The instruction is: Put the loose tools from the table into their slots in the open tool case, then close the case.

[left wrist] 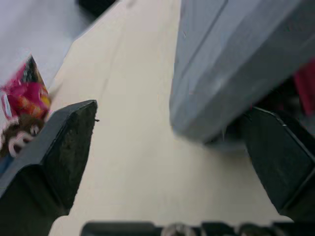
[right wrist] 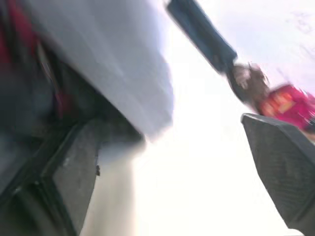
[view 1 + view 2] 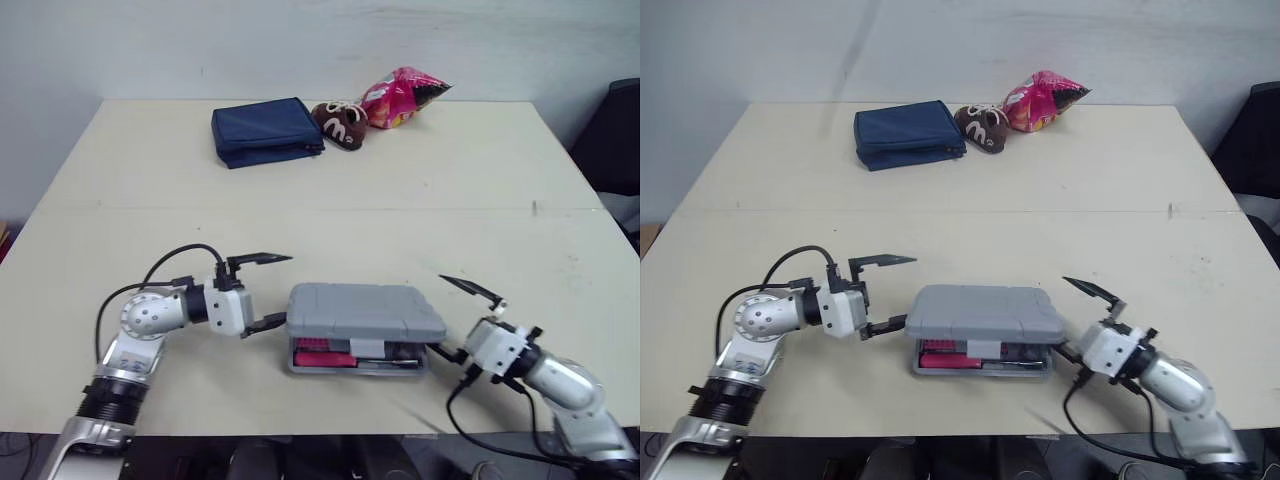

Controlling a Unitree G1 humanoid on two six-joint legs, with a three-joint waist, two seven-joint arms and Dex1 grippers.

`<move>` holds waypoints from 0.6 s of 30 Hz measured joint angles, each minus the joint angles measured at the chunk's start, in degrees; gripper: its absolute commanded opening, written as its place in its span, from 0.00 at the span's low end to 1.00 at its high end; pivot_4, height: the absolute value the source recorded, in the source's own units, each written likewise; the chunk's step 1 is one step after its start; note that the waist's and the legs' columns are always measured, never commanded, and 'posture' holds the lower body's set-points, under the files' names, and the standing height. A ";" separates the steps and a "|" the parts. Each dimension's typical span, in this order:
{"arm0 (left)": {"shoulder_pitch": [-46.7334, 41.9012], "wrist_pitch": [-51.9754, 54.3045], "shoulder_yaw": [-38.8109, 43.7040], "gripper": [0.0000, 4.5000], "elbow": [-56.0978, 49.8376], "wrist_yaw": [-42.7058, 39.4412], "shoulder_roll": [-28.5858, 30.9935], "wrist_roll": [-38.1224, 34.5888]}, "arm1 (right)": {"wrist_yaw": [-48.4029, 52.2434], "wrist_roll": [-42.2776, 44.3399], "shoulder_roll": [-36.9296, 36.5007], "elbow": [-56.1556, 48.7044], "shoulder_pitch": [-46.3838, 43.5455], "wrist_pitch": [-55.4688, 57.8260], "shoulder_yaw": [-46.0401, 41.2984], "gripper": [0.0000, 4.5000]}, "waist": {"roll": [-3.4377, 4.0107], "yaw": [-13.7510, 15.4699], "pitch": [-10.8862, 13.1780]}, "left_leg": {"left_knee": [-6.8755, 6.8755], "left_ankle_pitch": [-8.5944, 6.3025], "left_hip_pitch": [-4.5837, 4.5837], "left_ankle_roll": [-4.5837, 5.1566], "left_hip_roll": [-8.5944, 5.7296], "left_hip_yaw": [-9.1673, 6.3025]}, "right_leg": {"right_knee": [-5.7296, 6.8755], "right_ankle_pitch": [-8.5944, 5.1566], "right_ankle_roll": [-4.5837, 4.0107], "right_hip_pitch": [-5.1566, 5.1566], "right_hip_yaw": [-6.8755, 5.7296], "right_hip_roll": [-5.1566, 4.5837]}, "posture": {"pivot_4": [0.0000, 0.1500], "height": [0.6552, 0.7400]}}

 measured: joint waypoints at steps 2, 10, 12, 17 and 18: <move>2.31 1.16 2.59 1.00 4.45 -0.16 3.69 -0.07 | 0.45 1.38 -1.48 0.63 4.91 0.70 -2.33 0.99 | -0.03 -0.05 0.02 | -0.02 -0.05 -0.01 -0.05 0.09 -0.03 | 0.00 -0.05 -0.10 0.01 -0.10 0.00 | 1.00 1.00; -2.16 11.12 4.17 1.00 7.14 -5.26 3.38 -8.43 | 5.32 15.06 -3.96 -9.35 14.24 11.67 -6.20 0.87 | -0.04 0.56 0.00 | 0.05 -0.12 -0.07 0.06 -0.06 -0.19 | 0.09 -0.03 -0.06 0.12 -0.32 -0.22 | 1.00 1.00; -3.93 14.47 3.98 1.00 5.53 -6.31 2.25 -10.34 | 6.97 19.46 -4.31 -14.09 15.19 16.10 -5.89 0.70 | -0.04 0.72 0.00 | 0.04 -0.11 -0.09 0.06 -0.06 -0.22 | 0.09 -0.03 -0.06 0.11 -0.31 -0.19 | 1.00 1.00; -10.93 22.85 0.64 0.53 4.81 -7.23 -1.69 -10.64 | 11.98 28.49 -9.45 -27.66 21.68 32.74 -2.99 0.14 | -0.08 1.56 -0.03 | 0.13 -0.10 -0.13 0.04 -0.02 -0.25 | 0.06 -0.03 -0.05 0.10 -0.27 -0.08 | 1.00 1.00; -12.49 24.05 -0.35 0.43 5.16 -7.47 -2.60 -10.05 | 12.21 29.47 -9.86 -29.27 22.06 35.57 -2.50 0.04 | -0.09 1.65 -0.02 | 0.15 -0.10 -0.14 0.04 -0.04 -0.25 | 0.06 -0.02 -0.03 0.10 -0.26 -0.08 | 1.00 1.00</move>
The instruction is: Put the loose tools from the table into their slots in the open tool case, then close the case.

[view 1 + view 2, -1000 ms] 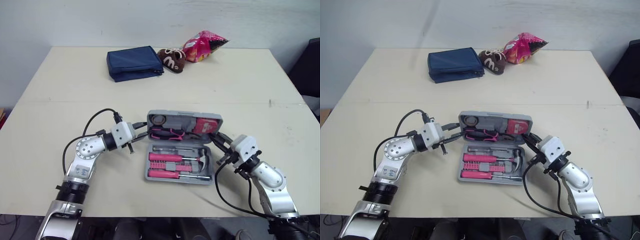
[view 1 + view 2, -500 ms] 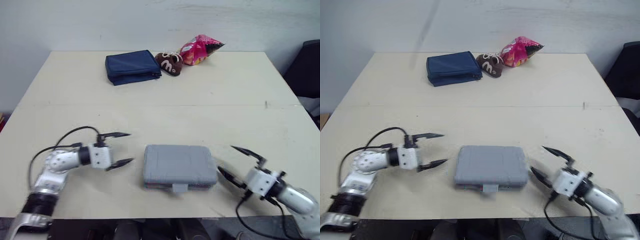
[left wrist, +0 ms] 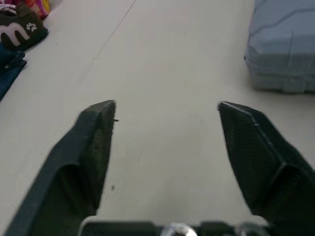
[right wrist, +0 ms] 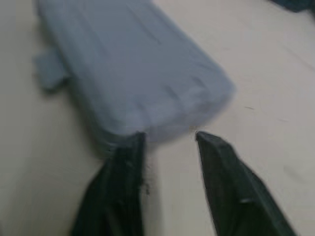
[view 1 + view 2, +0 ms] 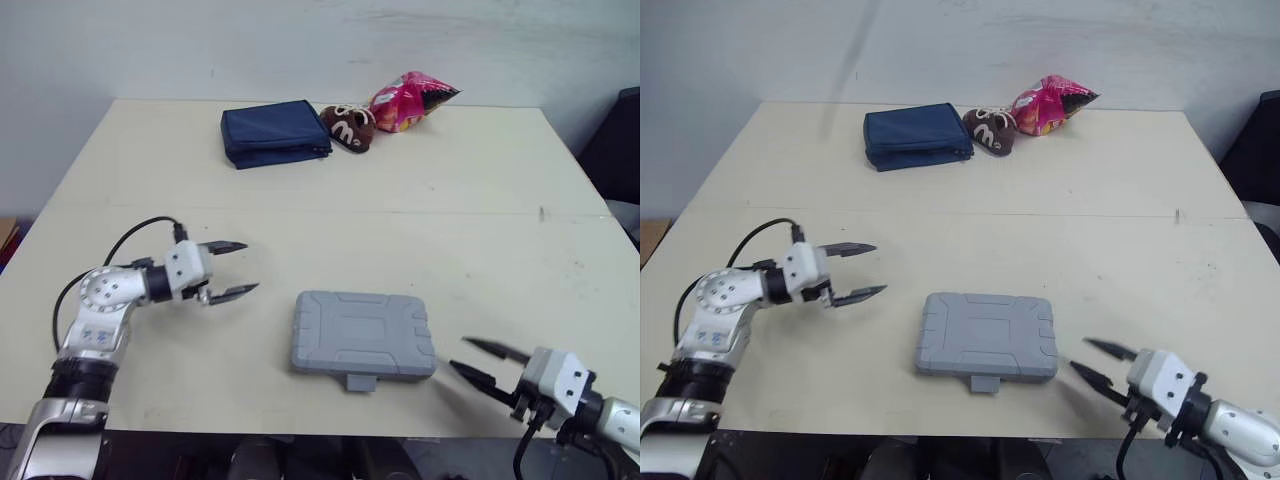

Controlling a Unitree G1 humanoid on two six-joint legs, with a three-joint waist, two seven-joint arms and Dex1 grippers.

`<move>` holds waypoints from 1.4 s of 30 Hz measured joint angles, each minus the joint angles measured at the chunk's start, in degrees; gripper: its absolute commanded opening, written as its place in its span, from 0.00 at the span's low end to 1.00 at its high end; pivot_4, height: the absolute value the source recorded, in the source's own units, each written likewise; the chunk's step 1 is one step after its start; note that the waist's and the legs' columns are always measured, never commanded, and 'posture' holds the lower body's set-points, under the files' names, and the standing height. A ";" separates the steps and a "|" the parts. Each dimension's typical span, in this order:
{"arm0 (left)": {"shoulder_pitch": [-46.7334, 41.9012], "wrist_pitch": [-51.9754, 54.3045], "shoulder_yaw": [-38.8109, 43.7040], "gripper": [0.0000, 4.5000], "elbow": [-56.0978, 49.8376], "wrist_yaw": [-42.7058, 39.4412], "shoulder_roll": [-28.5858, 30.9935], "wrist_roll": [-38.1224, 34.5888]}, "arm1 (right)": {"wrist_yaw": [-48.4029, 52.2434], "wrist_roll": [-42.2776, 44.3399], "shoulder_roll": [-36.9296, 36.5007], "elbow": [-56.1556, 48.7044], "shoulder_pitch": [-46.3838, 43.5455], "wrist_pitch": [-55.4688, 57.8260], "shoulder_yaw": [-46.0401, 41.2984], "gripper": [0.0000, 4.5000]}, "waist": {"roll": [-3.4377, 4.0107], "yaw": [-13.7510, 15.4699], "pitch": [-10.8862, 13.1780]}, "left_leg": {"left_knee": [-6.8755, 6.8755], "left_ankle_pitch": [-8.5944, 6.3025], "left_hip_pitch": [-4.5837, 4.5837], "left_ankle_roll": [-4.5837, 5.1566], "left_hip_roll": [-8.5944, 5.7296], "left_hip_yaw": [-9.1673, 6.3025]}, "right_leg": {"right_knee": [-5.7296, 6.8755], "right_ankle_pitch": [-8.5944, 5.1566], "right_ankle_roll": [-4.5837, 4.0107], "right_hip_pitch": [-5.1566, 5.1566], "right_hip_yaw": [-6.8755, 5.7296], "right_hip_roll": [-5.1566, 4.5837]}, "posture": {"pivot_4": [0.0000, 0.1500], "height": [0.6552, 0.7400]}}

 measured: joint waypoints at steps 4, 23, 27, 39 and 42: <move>-8.42 2.58 -4.91 0.01 4.76 -0.33 -5.09 4.11 | 0.63 1.63 -1.26 -5.08 -0.37 8.92 2.59 0.00 | -0.07 0.12 0.02 | 0.10 0.00 -0.03 0.02 -0.05 0.00 | -0.04 0.03 0.06 0.01 0.06 0.23 | 1.00 1.00; -9.14 1.85 -9.77 0.00 11.79 -8.76 -9.19 8.80 | -2.73 -12.28 6.86 2.36 -18.75 16.21 14.04 0.00 | -0.17 -0.96 0.06 | 0.14 0.04 -0.04 -0.10 0.22 0.20 | 0.09 0.05 0.01 -0.16 0.17 0.31 | 1.00 1.00; -2.53 7.31 -8.18 0.00 1.62 -8.29 -6.94 7.39 | -2.95 -14.53 9.24 8.00 -27.29 16.35 15.51 0.00 | -0.18 -1.20 0.07 | 0.13 0.05 -0.03 -0.11 0.21 0.19 | 0.09 0.05 0.01 -0.15 0.18 0.27 | 1.00 1.00; 6.62 22.56 -4.53 0.00 -14.39 3.41 -5.23 7.62 | -2.94 -18.66 10.15 20.36 -37.88 12.73 14.36 0.00 | -0.18 -0.50 0.07 | 0.12 0.04 -0.05 -0.09 0.15 0.04 | 0.03 0.05 0.00 -0.09 0.10 0.20 | 1.00 1.00; 4.28 22.53 -2.08 0.00 -13.23 4.18 -5.07 6.48 | -1.79 -16.89 6.81 19.84 -33.91 13.78 9.13 0.00 | -0.20 0.28 0.08 | 0.16 0.03 -0.10 -0.05 0.09 0.01 | 0.01 0.05 0.01 -0.06 0.05 0.12 | 1.00 1.00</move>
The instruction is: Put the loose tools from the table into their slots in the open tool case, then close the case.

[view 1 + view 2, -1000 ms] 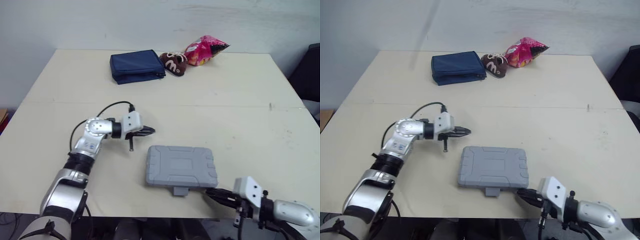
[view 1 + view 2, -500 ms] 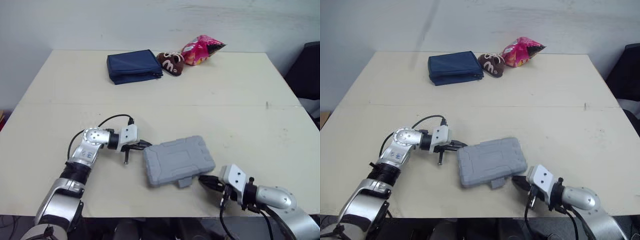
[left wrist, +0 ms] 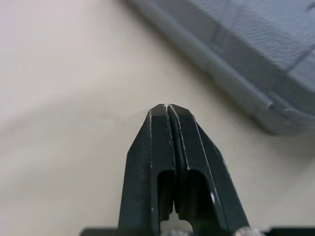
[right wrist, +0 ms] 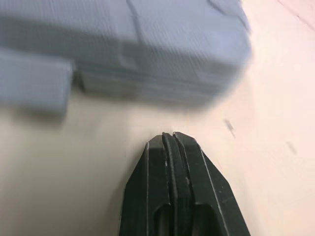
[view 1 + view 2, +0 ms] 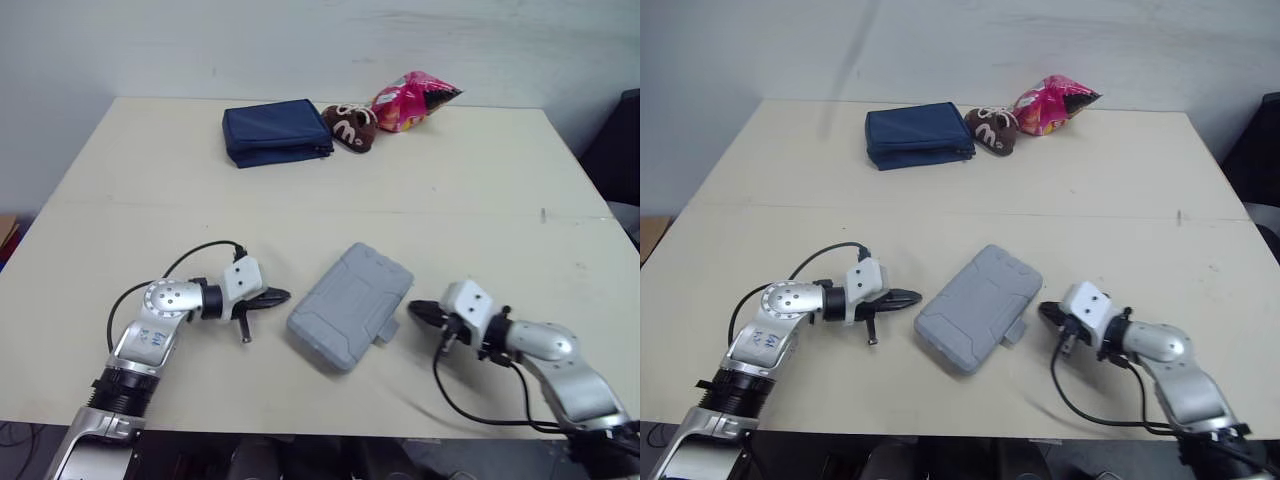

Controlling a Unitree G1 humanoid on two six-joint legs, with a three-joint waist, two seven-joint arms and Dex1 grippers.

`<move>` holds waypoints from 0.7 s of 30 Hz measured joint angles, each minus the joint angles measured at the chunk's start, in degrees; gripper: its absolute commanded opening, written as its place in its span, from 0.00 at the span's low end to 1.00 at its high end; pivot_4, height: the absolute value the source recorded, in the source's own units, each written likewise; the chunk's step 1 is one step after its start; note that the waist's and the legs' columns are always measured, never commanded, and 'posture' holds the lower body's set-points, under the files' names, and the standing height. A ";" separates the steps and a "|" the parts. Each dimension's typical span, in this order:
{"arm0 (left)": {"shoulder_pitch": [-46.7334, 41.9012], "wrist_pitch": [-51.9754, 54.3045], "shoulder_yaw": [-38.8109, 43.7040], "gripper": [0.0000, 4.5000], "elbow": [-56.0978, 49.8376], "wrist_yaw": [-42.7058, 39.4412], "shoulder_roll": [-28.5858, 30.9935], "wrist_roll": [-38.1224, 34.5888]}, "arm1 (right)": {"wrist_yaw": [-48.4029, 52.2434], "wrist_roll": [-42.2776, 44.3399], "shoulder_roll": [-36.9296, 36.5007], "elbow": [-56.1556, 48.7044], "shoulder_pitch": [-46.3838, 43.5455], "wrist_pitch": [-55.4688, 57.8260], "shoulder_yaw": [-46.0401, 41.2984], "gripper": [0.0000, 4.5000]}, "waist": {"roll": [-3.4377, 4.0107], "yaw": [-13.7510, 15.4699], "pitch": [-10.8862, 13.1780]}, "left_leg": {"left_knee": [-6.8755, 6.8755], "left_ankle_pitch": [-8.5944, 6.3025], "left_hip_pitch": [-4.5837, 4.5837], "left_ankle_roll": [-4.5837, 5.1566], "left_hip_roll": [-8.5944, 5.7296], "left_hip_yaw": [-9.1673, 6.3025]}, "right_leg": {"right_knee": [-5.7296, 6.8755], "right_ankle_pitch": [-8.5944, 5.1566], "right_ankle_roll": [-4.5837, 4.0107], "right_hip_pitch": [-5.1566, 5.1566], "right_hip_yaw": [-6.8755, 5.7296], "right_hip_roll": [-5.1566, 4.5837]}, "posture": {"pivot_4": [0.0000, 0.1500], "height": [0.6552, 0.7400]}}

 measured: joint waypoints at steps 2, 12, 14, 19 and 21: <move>-4.03 1.67 1.94 0.00 -0.31 -1.63 -1.27 -4.60 | 0.05 2.51 -0.36 -2.19 4.45 2.37 -4.38 0.00 | -0.01 0.49 0.01 | 0.01 0.00 -0.04 0.02 -0.06 -0.03 | 0.01 0.00 0.01 0.00 -0.03 -0.05 | 1.00 1.00; -18.55 3.53 -12.73 0.00 1.45 -13.49 -10.53 -5.68 | -0.49 10.74 3.41 -21.08 16.84 8.50 -4.76 0.00 | 0.04 -0.67 0.01 | 0.02 0.00 0.07 -0.02 -0.14 0.13 | -0.02 0.04 0.10 0.01 0.16 0.32 | 1.00 1.00; -19.80 0.92 -15.55 0.00 5.30 -13.39 -11.80 -2.53 | -2.00 9.22 4.15 -21.03 15.65 8.88 -3.05 0.00 | 0.04 -0.70 0.01 | 0.02 0.01 0.06 -0.05 -0.17 0.12 | -0.03 0.05 0.08 -0.02 0.19 0.31 | 1.00 1.00; -20.86 -3.18 -18.81 0.00 10.97 -11.22 -13.33 3.23 | -4.19 6.68 6.36 -19.76 12.09 8.94 0.51 0.00 | 0.04 -0.43 0.02 | -0.04 0.02 -0.01 -0.08 0.04 0.07 | -0.04 0.02 0.04 -0.10 0.18 0.25 | 1.00 1.00; -21.03 -3.49 -18.86 0.00 11.12 -10.20 -13.31 4.08 | -4.39 5.95 6.98 -19.11 11.17 8.93 1.57 0.00 | 0.04 -0.34 0.02 | -0.02 0.02 0.02 -0.07 0.02 0.07 | -0.03 0.02 0.04 -0.06 0.19 0.21 | 1.00 1.00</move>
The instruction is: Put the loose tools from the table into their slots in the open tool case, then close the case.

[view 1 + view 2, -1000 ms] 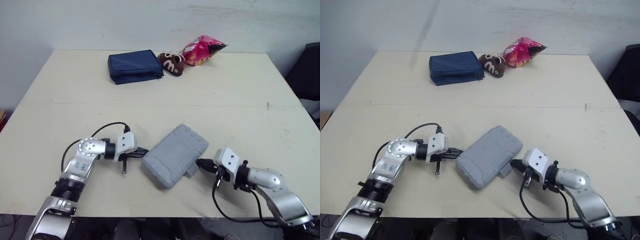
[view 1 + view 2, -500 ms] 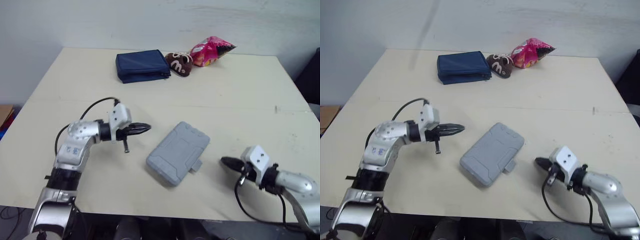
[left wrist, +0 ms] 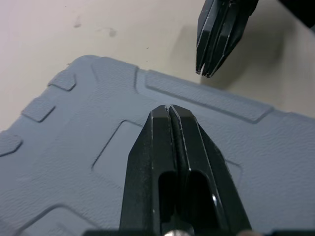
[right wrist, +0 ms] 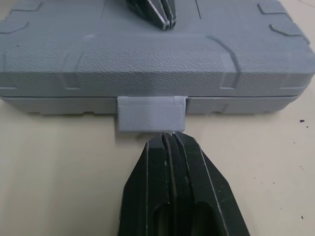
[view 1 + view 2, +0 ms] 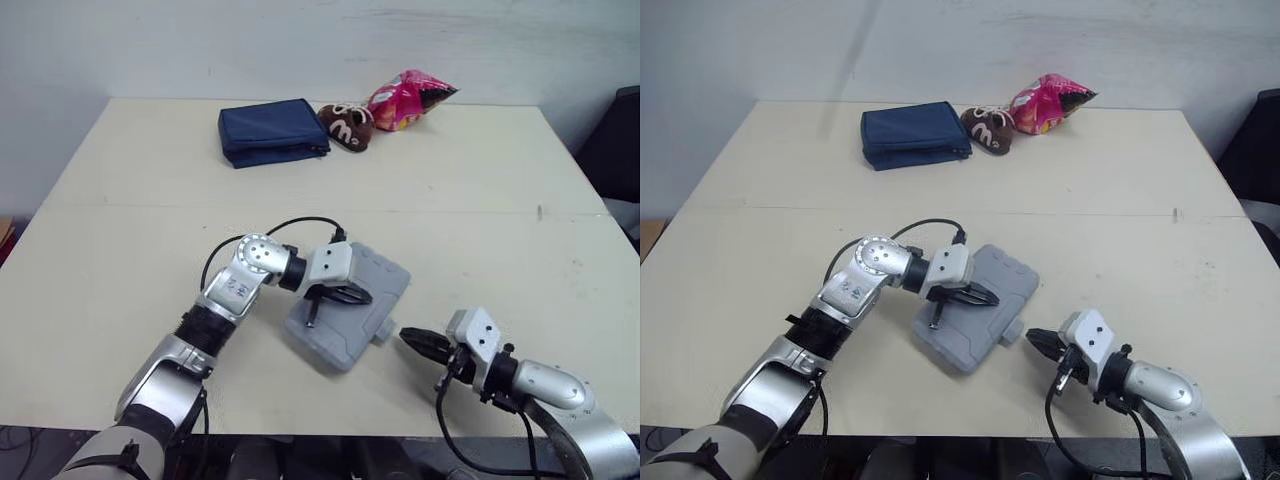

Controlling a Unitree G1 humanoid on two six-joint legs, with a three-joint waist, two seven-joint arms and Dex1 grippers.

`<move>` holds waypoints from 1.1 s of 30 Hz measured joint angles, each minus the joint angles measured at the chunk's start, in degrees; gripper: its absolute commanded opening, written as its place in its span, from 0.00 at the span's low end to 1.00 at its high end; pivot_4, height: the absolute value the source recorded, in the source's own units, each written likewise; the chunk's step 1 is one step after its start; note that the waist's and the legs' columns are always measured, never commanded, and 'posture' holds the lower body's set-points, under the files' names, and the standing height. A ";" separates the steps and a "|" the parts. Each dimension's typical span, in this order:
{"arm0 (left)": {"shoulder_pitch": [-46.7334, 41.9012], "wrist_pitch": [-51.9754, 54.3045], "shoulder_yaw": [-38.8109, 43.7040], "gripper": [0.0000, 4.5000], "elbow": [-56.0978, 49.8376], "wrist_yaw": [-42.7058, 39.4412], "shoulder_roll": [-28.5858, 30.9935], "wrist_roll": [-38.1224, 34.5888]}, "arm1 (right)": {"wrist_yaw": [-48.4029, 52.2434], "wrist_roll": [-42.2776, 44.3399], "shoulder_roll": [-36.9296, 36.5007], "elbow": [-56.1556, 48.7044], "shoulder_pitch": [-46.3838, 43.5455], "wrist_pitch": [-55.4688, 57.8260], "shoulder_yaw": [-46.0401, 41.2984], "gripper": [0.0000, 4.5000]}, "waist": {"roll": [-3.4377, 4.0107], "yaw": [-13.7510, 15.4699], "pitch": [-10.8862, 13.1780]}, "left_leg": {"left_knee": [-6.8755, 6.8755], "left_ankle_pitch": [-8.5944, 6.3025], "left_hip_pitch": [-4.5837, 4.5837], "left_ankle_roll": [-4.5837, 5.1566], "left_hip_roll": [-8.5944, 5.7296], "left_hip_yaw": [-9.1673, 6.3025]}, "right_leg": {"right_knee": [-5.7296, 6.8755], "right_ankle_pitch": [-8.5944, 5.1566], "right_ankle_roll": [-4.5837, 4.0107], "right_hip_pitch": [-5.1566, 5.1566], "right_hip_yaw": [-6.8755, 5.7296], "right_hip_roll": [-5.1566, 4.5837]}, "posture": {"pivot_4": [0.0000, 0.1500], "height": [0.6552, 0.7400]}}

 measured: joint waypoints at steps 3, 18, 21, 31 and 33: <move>0.10 -1.33 -0.18 0.00 0.20 0.35 0.28 0.85 | -0.02 -0.58 0.35 1.46 -1.53 0.01 1.56 0.00 | -0.01 0.03 0.00 | 0.04 -0.01 0.03 0.02 -0.01 0.00 | 0.00 0.00 0.00 0.06 -0.01 -0.01 | 1.00 1.00; 1.03 -1.48 -0.32 0.00 0.21 2.12 0.47 2.16 | 1.46 -4.48 2.31 7.45 -6.80 -1.10 5.43 0.00 | -0.25 -0.53 -0.19 | 0.03 0.02 0.20 -0.01 0.10 -0.01 | 0.02 0.06 -0.11 0.19 -0.04 0.07 | 1.00 1.00; 1.08 -1.66 -0.39 0.00 0.30 2.31 0.38 2.22 | 1.34 -4.67 1.81 6.38 -6.52 0.14 5.35 0.00 | -0.22 -0.57 -0.23 | 0.02 0.02 0.19 -0.01 0.13 -0.02 | 0.03 0.08 -0.13 0.18 -0.05 0.06 | 1.00 1.00; 1.85 -1.68 -0.46 0.00 -0.11 2.83 0.23 2.21 | 3.14 -2.15 -6.11 -1.85 -1.12 7.82 1.21 0.00 | -0.22 -0.05 -0.48 | -0.05 0.01 0.18 0.02 0.11 -0.07 | -0.08 0.07 -0.13 0.24 -0.07 0.02 | 1.00 1.00; 1.99 -1.67 -0.42 0.00 -0.21 2.83 0.24 2.21 | 3.05 -1.60 -5.29 -1.88 -2.93 8.21 1.33 0.00 | -0.19 -0.07 -0.50 | -0.06 0.00 0.18 0.02 0.11 -0.07 | -0.09 0.07 -0.13 0.24 -0.07 0.02 | 1.00 1.00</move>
